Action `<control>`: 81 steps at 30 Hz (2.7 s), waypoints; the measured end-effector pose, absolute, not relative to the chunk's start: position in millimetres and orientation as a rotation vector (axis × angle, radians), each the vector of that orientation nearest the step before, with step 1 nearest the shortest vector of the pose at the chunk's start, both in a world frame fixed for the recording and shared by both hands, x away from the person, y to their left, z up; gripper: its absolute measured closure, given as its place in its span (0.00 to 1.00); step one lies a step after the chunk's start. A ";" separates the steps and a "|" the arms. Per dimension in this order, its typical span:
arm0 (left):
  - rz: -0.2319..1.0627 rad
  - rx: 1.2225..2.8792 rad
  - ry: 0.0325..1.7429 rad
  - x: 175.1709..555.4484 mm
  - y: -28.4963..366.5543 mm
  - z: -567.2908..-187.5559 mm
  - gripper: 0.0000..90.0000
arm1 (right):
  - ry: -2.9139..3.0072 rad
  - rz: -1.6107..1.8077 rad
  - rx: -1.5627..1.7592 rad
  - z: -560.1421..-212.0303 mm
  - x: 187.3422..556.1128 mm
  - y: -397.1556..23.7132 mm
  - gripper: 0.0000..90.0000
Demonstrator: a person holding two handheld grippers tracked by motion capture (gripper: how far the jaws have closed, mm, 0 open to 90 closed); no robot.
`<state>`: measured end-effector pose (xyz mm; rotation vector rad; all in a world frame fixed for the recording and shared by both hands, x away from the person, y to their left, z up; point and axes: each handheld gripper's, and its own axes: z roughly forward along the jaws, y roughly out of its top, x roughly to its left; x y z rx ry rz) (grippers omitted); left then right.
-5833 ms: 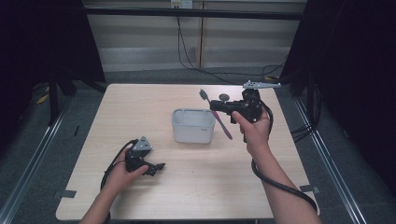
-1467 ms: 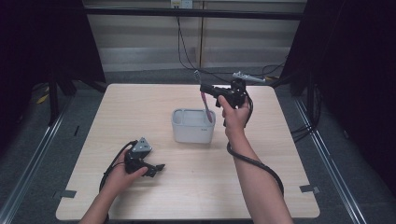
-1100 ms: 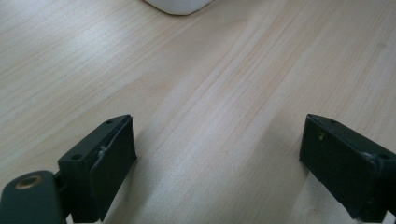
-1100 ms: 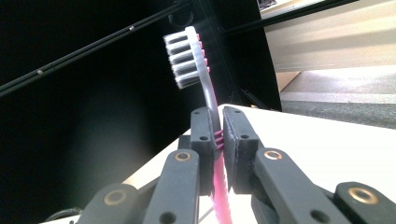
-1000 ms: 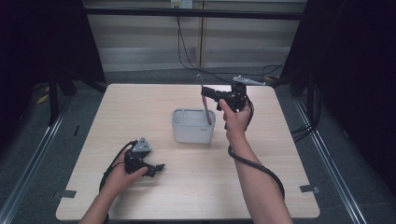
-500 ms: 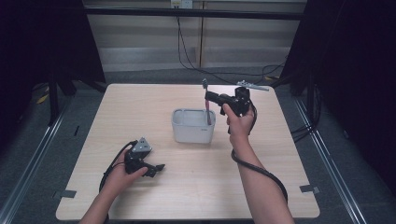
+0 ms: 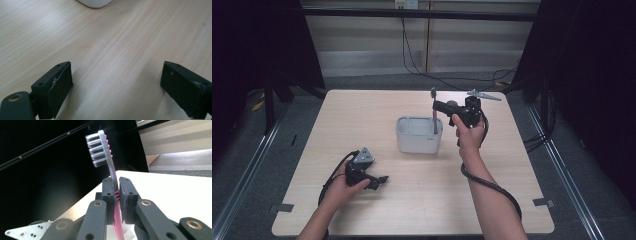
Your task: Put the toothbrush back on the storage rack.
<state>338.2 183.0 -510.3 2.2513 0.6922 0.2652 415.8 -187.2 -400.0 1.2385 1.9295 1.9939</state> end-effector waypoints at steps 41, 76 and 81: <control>0.261 2.250 0.691 338.3 183.1 -510.3 0.11 | 1.988 1.940 1.238 -422.5 394.5 -200.4 0.92; 0.262 2.250 0.695 337.8 183.1 -510.3 0.11 | 2.048 1.864 1.240 -441.8 379.0 -202.9 0.89; 0.264 2.251 0.693 337.9 183.2 -510.2 0.11 | 2.049 1.861 1.240 -442.7 377.0 -204.7 0.88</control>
